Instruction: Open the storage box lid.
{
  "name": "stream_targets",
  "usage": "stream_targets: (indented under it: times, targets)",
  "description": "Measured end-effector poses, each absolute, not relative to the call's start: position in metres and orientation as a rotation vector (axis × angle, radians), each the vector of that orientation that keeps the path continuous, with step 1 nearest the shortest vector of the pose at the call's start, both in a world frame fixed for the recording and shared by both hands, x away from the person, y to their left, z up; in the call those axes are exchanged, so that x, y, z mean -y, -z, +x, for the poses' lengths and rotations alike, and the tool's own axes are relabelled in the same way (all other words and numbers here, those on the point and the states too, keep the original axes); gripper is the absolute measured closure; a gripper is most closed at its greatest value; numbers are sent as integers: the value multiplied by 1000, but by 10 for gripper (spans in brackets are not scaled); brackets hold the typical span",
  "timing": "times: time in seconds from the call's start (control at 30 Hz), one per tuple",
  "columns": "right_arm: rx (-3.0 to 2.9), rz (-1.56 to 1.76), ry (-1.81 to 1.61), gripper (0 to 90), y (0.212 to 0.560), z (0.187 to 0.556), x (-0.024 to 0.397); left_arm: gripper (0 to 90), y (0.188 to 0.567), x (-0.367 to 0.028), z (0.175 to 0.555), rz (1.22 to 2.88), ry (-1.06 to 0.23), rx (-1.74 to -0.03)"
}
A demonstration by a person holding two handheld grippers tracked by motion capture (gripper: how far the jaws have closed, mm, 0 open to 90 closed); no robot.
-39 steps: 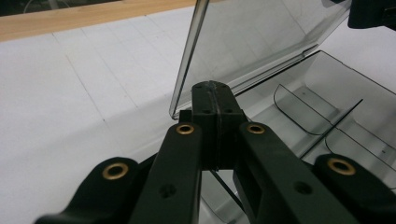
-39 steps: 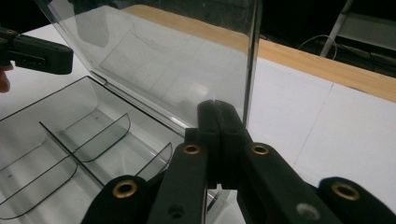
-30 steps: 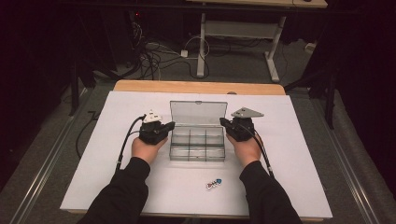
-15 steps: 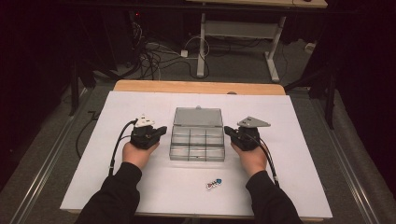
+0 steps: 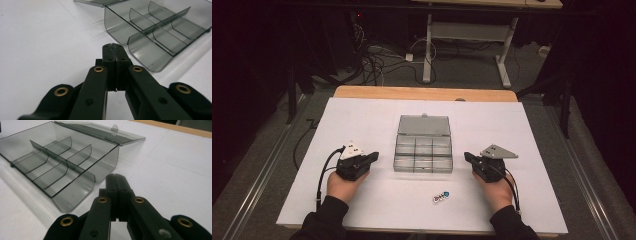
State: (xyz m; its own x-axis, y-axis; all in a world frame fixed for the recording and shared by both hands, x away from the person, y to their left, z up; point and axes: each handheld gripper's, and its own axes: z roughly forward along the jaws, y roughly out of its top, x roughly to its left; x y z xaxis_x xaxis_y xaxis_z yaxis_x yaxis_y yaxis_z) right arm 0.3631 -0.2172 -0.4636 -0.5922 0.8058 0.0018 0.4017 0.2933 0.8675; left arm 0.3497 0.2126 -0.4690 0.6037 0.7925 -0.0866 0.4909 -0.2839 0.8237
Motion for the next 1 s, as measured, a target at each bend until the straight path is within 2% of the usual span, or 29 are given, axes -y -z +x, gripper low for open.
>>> stream_targets:
  times: [0.03, 0.23, 0.37, 0.53, 0.77, 0.9, 0.97, 1.0]
  targets:
    - [-2125, 1073, -1233, 900, 463, 360, 219, 852, 469, -214, 346, 1949, -435, -1020]
    - [-2101, 1073, -1254, 900, 465, 343, 232, 846, 471, -224, 325, 1919, -429, -1015]
    - [-2099, 1101, -1252, 885, 468, 337, 239, 779, 476, -229, 314, 1912, -420, -1019]
    - [-2110, 1129, -1271, 744, 469, 333, 243, 586, 481, -240, 309, 1871, -387, -1084]
    - [-2146, 1121, -1285, 500, 467, 325, 238, 352, 483, -240, 304, 1894, -368, -1019]
    - [-2146, 1123, -1300, 405, 467, 323, 239, 240, 481, -235, 301, 1912, -384, -995]
    - [-2137, 1134, -1299, 307, 468, 322, 240, 192, 479, -233, 300, 1917, -398, -987]
    - [-2141, 1133, -1299, 286, 469, 322, 241, 168, 479, -233, 299, 1916, -404, -989]
